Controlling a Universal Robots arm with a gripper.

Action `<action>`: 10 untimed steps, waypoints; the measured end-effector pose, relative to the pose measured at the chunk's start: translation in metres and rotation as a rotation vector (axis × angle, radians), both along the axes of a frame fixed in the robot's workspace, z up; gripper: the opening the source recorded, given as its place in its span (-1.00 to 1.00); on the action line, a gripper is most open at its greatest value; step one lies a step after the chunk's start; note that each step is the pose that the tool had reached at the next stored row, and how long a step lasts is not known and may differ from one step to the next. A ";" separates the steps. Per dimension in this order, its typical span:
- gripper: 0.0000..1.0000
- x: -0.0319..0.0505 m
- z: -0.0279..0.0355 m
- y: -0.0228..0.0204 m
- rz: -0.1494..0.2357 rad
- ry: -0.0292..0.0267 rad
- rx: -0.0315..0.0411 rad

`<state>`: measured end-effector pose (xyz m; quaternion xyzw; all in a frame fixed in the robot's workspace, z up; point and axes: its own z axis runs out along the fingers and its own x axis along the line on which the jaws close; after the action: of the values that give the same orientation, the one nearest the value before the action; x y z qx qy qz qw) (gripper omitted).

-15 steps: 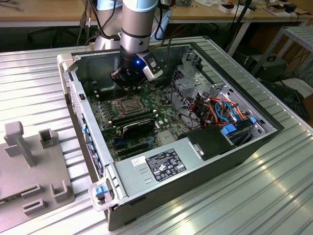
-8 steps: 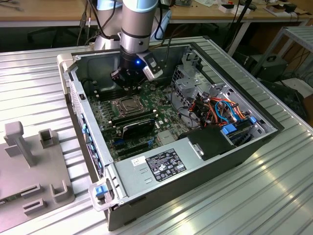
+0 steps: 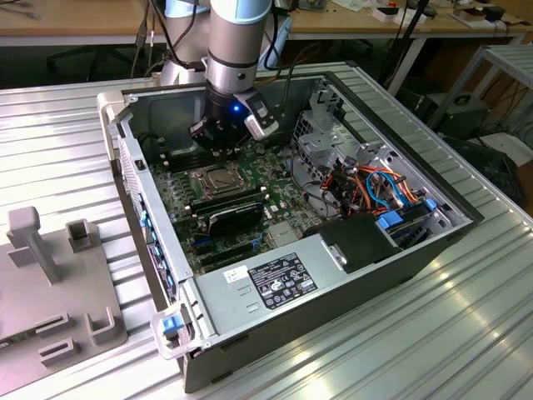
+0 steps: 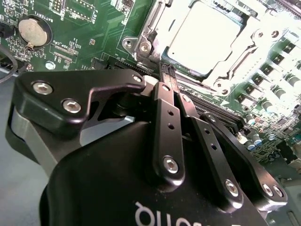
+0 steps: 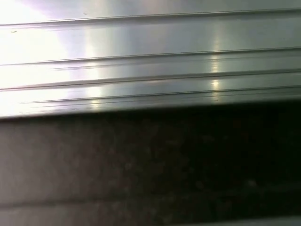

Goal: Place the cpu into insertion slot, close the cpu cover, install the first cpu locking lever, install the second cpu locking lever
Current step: 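Install the first cpu locking lever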

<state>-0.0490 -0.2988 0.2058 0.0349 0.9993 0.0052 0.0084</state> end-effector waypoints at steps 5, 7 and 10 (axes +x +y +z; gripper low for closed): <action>-0.79 0.0023 -0.0055 0.0045 0.013 0.0154 0.0009; -0.79 0.0025 -0.0048 0.0049 0.016 0.0140 0.0029; -0.79 0.0029 -0.0025 0.0056 0.018 0.0128 0.0068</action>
<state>-0.0461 -0.2932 0.2033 0.0261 0.9996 0.0085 0.0018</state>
